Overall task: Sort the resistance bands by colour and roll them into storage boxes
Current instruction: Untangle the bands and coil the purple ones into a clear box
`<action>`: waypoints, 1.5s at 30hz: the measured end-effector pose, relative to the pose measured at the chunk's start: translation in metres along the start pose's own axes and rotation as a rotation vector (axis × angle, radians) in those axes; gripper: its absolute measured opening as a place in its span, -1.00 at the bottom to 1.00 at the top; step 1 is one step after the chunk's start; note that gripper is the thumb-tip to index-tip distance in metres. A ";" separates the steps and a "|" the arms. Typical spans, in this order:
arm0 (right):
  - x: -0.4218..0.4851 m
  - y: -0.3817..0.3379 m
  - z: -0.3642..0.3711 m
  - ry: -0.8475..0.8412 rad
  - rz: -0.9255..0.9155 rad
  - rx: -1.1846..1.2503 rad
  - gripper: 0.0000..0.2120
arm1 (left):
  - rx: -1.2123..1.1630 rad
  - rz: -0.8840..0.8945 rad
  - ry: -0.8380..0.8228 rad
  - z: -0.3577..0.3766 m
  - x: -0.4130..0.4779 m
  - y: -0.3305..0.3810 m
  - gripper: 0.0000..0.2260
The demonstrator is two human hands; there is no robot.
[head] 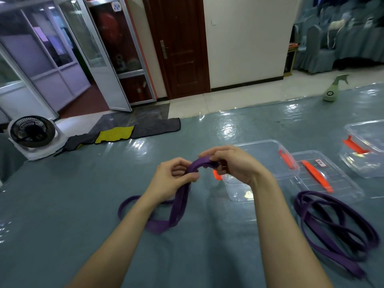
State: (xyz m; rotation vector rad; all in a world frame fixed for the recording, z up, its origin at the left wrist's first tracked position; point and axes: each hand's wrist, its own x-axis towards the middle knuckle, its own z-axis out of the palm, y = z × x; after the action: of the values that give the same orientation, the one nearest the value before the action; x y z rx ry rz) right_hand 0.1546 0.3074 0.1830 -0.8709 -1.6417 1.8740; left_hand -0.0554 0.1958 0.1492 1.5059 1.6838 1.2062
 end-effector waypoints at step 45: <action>0.019 0.032 0.044 -0.005 -0.232 0.392 -0.75 | 0.103 0.101 -0.126 -0.048 0.027 0.036 -0.62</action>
State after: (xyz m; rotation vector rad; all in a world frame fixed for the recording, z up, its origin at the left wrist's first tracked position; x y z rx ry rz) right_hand 0.1104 0.2865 0.1516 -0.4903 -1.2523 1.9369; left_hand -0.0866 0.2081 0.2061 1.7103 1.6249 1.0655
